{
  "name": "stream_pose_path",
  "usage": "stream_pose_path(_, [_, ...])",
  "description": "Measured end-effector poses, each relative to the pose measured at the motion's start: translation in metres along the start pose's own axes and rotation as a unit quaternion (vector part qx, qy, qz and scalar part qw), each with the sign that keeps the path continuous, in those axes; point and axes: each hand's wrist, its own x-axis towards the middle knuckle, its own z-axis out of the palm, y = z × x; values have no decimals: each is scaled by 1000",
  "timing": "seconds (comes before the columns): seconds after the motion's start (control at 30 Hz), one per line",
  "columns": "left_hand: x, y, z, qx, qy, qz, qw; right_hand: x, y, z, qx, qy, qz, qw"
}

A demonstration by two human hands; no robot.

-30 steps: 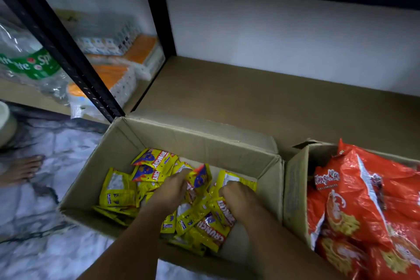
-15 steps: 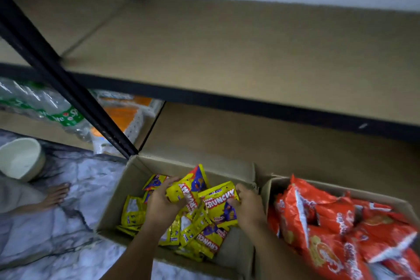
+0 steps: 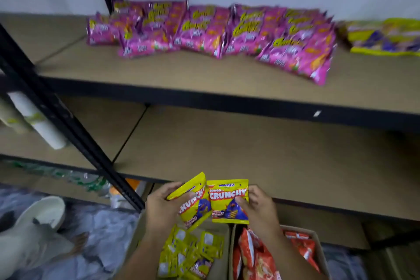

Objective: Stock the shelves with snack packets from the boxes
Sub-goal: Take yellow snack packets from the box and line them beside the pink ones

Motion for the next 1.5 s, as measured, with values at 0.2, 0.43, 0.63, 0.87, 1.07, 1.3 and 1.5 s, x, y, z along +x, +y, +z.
stream_pose_path(0.2, [-11,123,26,-70,-20,65,995,-26,-122,-51,59,48,-52,996])
stream_pose_path(0.43, [-20,232,68,-101,-145,127,976,-48,-208,-103,81,157,-131,976])
stream_pose_path(0.63, [-25,298,130,-146,-247,130,949,-54,-256,-161,84,230,-174,954])
stream_pose_path(0.87, [-34,353,237,-162,-287,194,924,-41,-283,-261,79,275,-193,938])
stream_pose_path(1.07, [-28,371,364,-149,-262,200,932,-5,-286,-382,54,296,-189,935])
stream_pose_path(1.3, [-23,377,507,-119,-222,193,948,61,-272,-518,41,297,-170,939])
stream_pose_path(1.5, [0,380,604,-112,-176,184,961,125,-259,-604,-9,309,-138,941])
